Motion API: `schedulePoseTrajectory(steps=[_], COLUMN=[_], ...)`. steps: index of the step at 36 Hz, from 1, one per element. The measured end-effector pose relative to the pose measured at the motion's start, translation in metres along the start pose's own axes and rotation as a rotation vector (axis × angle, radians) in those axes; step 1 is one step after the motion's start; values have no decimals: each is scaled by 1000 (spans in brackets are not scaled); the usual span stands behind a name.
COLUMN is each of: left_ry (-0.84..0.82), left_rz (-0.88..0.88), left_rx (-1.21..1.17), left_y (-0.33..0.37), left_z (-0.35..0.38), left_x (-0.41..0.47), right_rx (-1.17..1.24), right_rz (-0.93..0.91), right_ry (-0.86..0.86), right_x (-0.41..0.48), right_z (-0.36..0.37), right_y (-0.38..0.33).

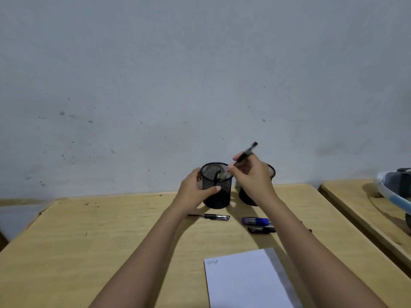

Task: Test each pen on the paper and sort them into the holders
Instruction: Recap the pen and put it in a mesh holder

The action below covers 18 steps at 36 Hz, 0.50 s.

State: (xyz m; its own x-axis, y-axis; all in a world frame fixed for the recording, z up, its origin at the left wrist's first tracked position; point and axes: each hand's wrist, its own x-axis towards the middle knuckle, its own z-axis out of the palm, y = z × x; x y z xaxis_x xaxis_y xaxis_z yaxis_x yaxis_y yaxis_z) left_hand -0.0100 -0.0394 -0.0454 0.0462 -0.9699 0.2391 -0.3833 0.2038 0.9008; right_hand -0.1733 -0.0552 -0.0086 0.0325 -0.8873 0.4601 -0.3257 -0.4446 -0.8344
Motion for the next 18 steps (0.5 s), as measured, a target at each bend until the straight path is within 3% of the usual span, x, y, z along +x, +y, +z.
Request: schedulePoseTrajectory(steps=[7, 18], left_ry=[12, 10], left_rz=[6, 10], left_rx=[-133, -55], left_y=[-9, -7], left_z=[7, 2], left_x=[7, 8], right_rx=[-281, -395], right_rz=[-117, -77], right_ry=[-210, -276], right_x=[3, 5], right_z=[5, 0], right_y=[9, 3])
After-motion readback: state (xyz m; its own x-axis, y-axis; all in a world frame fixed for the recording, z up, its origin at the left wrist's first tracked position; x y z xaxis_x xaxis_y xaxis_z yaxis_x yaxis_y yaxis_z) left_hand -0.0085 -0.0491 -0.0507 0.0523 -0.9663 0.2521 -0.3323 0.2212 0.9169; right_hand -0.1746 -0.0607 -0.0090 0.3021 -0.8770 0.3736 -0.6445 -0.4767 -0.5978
